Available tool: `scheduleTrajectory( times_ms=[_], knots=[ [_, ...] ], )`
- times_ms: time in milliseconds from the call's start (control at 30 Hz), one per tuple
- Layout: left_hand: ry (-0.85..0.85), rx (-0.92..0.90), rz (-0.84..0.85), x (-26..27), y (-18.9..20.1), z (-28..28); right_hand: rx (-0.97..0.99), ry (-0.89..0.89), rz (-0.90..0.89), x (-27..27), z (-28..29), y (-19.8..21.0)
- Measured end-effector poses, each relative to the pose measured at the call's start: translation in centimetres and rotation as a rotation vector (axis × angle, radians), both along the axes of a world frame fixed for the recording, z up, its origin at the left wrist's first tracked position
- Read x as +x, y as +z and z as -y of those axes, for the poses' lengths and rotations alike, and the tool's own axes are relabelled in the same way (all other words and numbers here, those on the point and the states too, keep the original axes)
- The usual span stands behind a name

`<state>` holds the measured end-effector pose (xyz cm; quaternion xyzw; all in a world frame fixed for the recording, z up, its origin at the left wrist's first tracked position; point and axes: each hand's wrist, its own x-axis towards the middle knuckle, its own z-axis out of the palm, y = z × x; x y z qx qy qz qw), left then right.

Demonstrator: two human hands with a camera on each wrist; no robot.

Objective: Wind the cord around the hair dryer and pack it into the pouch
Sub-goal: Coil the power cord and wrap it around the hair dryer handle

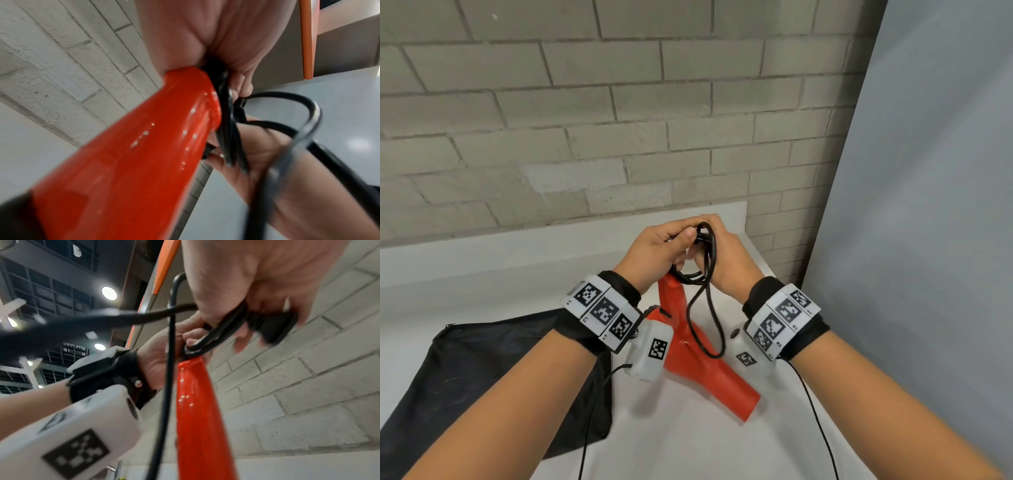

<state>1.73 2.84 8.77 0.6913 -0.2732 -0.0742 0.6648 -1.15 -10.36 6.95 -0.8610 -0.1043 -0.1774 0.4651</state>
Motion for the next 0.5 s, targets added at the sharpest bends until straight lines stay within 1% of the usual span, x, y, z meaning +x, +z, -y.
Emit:
scheduleTrajectory(
  times_ms=[33,100,167,233,333,367,400,433,500],
  knots=[
    [0.016,-0.009,-0.013,0.2,0.0,-0.1,-0.091,0.054,-0.047,0.1,0.5,0.0],
    [0.047,-0.019,-0.032,0.6,0.1,-0.4,-0.293,0.11,-0.085,0.3,1.9,-0.7],
    [0.059,-0.02,-0.036,0.8,0.2,-0.5,-0.38,0.121,-0.144,0.4,3.6,-2.3],
    [0.048,-0.006,-0.021,0.9,0.4,-0.5,-0.42,0.065,-0.305,0.5,5.2,-3.9],
    [0.026,0.018,-0.002,0.8,0.6,-0.2,-0.667,-0.006,-0.642,0.6,6.0,-5.8],
    [0.025,0.018,-0.001,0.8,0.7,-0.1,-0.723,-0.016,-0.73,0.8,5.8,-6.2],
    [0.025,0.02,-0.004,0.8,0.7,0.0,-0.758,-0.025,-0.782,1.0,5.6,-6.5],
    [0.024,0.021,-0.007,0.8,0.7,0.1,-0.79,-0.028,-0.802,1.2,5.5,-6.7],
    [0.018,0.023,-0.01,0.9,0.6,0.2,-0.817,-0.041,-0.758,2.0,5.3,-6.8]
  ],
)
